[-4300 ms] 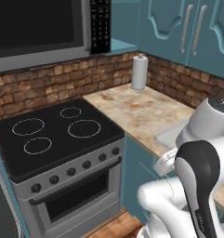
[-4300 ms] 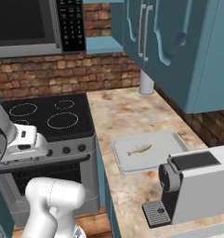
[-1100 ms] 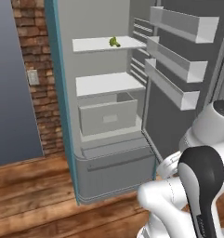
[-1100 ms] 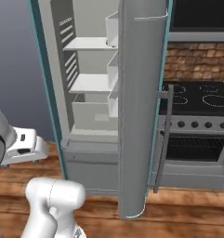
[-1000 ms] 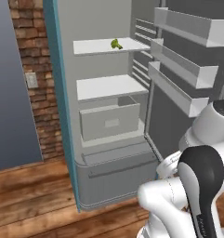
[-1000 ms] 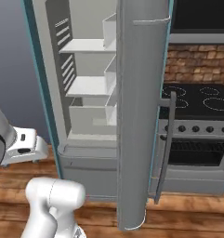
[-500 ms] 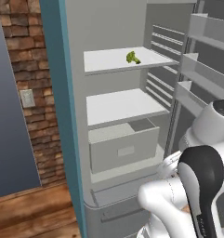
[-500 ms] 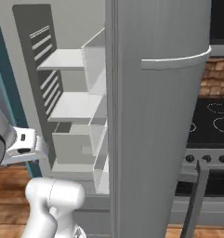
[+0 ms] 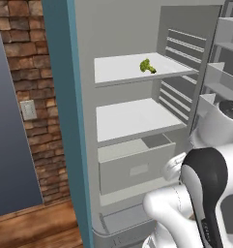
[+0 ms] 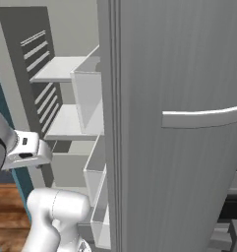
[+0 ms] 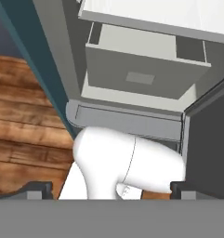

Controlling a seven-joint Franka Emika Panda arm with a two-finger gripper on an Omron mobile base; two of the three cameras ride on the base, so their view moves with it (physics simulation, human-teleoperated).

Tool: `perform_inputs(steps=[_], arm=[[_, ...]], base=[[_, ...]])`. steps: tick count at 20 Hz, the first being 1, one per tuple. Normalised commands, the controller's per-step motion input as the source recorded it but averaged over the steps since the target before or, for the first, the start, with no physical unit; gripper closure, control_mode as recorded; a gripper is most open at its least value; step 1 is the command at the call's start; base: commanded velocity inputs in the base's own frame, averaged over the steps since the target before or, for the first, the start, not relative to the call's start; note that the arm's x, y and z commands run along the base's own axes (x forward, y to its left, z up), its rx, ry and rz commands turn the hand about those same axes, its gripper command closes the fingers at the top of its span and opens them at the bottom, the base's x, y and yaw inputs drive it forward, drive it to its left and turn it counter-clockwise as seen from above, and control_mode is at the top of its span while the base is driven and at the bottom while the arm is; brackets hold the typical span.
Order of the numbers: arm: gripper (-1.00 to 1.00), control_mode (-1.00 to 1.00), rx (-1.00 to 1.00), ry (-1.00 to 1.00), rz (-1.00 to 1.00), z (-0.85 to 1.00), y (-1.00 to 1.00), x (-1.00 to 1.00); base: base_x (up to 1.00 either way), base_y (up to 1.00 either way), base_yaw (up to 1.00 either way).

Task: Place one broccoli and one fish in each tupperware on the nearby counter, to pack two identical lunches.

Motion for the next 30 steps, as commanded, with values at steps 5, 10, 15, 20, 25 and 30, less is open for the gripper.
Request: perform_inputs(steps=[5,10,15,20,25,30], arm=[[-1.0,-1.0,-0.02,-0.24,-0.16,0.34,-0.01,0.06],[-1.0,-1.0,0.02,-0.07,-0.2,0.68,-0.18,0.27],[-1.0,-1.0,0.04,0.0,-0.1,0.33,-0.33,0.56],[-1.0,-1.0,0.0,0.0,-0.03,0.0,-0.3,0.85],[-1.0,-1.0,0.0,0.0,0.0,0.04,-0.13,0.71],[-1.0,-1.0,0.0,0.0,0.0,0.19,-0.03,0.67]], base=[[0.0,0.0,0.0],[0.0,0.0,0.0],[0.0,0.0,0.0],[0.0,0.0,0.0],[0.0,0.0,0.0],[0.0,0.0,0.0]])
